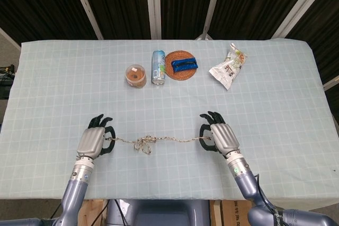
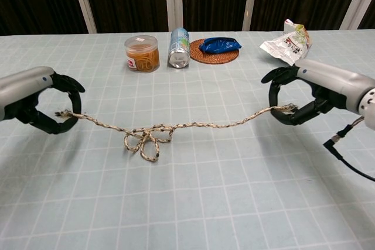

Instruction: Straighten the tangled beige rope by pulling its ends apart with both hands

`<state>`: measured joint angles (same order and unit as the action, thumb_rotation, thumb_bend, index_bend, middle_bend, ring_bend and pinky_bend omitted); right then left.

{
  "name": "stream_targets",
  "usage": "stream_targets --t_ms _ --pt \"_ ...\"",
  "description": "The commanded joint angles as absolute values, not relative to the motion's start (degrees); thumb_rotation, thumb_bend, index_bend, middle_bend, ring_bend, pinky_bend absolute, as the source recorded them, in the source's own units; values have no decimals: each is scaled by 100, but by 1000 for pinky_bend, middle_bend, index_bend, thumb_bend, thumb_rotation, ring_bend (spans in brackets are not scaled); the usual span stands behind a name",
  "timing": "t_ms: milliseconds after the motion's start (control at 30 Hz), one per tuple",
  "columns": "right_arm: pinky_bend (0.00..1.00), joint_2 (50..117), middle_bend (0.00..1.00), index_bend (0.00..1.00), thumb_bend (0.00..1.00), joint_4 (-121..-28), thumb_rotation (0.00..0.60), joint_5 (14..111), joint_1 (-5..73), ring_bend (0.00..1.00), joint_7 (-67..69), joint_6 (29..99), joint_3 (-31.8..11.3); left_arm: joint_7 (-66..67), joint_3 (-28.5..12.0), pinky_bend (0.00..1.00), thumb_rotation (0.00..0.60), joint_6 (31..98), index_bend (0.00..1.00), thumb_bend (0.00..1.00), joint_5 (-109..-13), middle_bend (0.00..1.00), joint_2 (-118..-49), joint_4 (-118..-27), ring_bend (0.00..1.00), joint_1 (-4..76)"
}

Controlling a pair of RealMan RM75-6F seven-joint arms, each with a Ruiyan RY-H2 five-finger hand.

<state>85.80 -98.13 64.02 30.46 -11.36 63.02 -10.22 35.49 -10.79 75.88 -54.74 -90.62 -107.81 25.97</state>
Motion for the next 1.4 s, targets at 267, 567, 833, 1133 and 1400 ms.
stream_targets --t_ms 267,567,833,1133,1400 --pt "0 7696 185 644 467 -9889 600 6528 2640 0 -693 6574 -1019 2898 -1185 0 600 7616 579 543 -5615 160 -7944 -11228 0 2331" --pt "0 7162 185 646 467 -9692 600 6661 2261 0 -79 6729 -948 2134 -1015 0 600 7649 579 543 -5895 159 -7369 -11236 0 1992" --pt "0 6989 185 646 467 -9429 600 6653 2084 0 304 6717 -945 1827 -966 0 600 7630 579 543 -5900 159 -7141 -11101 0 1864" --pt "0 7081 185 646 467 -9020 600 6478 1972 0 550 6633 -982 1620 -905 0 600 7639 579 543 -5889 159 -7131 -10837 0 1760" --pt "0 7179 185 646 468 -8775 600 6324 1932 0 602 6522 -1029 1444 -881 0 600 7582 579 543 -5821 159 -7184 -10566 0 1697"
